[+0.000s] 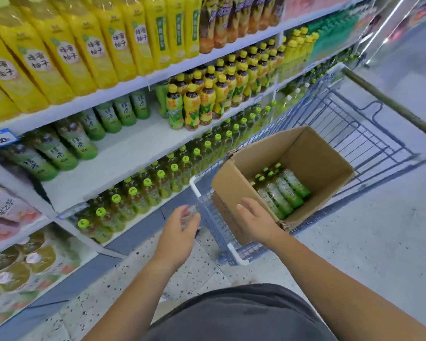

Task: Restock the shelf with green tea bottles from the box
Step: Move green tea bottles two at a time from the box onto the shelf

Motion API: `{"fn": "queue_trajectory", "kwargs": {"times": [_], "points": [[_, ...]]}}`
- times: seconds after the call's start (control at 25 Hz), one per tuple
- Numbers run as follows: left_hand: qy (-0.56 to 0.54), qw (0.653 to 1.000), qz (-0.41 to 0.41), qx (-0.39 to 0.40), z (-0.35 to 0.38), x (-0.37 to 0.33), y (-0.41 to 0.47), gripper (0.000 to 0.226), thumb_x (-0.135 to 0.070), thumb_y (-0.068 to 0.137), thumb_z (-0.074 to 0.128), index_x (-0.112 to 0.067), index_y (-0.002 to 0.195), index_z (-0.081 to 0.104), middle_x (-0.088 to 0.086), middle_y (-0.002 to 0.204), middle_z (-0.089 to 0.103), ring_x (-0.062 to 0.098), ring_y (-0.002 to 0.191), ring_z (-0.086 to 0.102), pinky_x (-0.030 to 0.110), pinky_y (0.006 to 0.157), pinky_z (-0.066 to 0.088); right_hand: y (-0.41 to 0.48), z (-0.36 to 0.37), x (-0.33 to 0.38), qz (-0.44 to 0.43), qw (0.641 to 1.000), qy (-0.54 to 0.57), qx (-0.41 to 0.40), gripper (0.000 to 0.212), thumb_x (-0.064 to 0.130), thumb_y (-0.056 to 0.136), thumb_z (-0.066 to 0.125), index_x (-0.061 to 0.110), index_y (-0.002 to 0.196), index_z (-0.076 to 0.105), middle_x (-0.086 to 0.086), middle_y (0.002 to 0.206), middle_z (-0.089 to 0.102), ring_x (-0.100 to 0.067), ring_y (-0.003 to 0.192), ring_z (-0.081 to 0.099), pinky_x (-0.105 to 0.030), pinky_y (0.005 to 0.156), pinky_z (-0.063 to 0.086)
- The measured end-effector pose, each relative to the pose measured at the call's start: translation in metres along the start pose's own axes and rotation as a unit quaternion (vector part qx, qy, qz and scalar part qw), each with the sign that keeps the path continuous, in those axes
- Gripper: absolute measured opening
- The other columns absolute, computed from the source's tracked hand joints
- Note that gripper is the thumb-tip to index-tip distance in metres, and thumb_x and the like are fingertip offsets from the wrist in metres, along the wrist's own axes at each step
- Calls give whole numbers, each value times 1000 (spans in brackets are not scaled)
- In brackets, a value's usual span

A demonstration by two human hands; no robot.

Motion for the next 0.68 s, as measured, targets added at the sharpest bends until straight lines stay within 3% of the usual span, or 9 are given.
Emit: {"fn": "queue_trajectory", "kwargs": {"times": [0.16,0.32,0.4,0.52,0.68], "points": [[-11,1000,-5,-6,73,-35,8,43,-54,99,54,-41,139,45,-24,131,52,2,120,50,21,87,38,13,-66,-23,-6,999,26,21,57,50,104,45,25,155,35,7,150,47,-10,126,48,-32,103,40],[-27,999,-28,-6,139,-64,20,51,-53,100,53,-33,146,43,-19,136,50,5,122,49,34,101,43,31,-121,-51,4,999,20,43,59,51,103,45,27,156,33,6,156,41,-13,137,42,-32,108,36],[-37,998,-40,-5,167,-77,25,53,-53,100,52,-31,148,41,-19,135,50,3,119,50,40,102,47,41,-144,-64,6,998,14,54,59,53,103,45,29,156,34,6,156,41,-10,133,42,-29,105,34],[-51,997,-57,4,196,-94,30,56,-55,101,50,-30,149,39,-23,127,49,-3,111,49,30,93,42,49,-171,-72,23,998,12,55,56,51,104,44,29,154,36,5,155,42,-9,127,42,-29,103,34],[-41,997,-56,14,220,-109,49,56,-49,103,50,-25,151,38,-13,135,51,-3,106,49,26,90,37,63,-192,-77,28,999,-6,35,55,53,102,44,31,153,38,7,151,46,-5,122,43,-30,104,33]]}}
Point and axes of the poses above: each hand's wrist, its own y-axis towards the middle knuckle, its own z-axis out of the palm, x = y × z, the point moved 1 cm from there along y, towards the middle knuckle
